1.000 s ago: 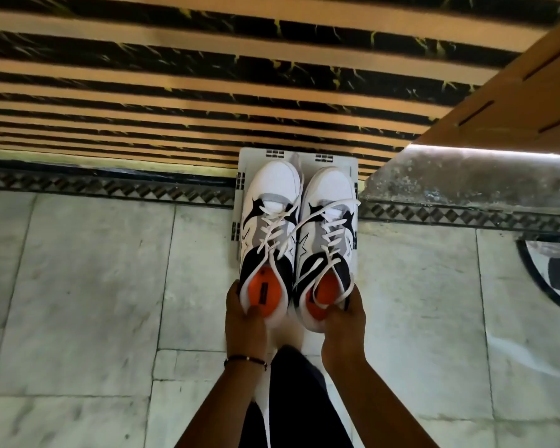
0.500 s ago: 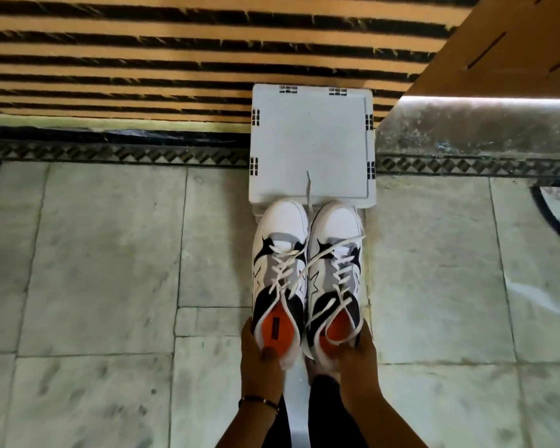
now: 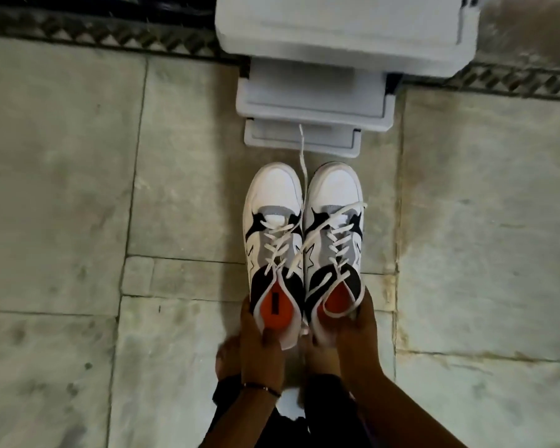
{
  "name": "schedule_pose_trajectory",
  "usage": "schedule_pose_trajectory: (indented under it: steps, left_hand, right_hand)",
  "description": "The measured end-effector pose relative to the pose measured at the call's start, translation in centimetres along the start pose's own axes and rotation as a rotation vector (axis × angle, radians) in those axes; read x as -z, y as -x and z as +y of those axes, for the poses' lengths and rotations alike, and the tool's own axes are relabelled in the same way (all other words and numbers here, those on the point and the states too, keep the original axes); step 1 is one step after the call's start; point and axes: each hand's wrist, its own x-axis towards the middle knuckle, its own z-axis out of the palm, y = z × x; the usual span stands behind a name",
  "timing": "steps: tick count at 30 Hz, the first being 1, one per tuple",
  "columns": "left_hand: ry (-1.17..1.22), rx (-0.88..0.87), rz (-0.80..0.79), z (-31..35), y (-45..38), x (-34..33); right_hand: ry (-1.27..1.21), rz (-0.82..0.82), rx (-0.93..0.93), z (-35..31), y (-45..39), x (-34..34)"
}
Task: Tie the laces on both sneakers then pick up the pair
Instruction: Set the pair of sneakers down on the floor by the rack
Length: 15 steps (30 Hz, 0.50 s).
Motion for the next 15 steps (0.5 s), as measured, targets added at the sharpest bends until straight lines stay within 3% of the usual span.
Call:
schedule_pose_trajectory:
  steps: [4, 15]
  left_hand:
    - [0.318, -0.065, -0.072, 1.5, -4.9, -2.0]
    - [0.167, -0.407, -0.057, 0.6, -10.6, -3.6]
  right_hand:
    - [0.019, -0.058, 0.056, 3.4, -5.4, -1.0]
    - [0.229, -0.103, 0.297, 5.8, -11.4, -1.5]
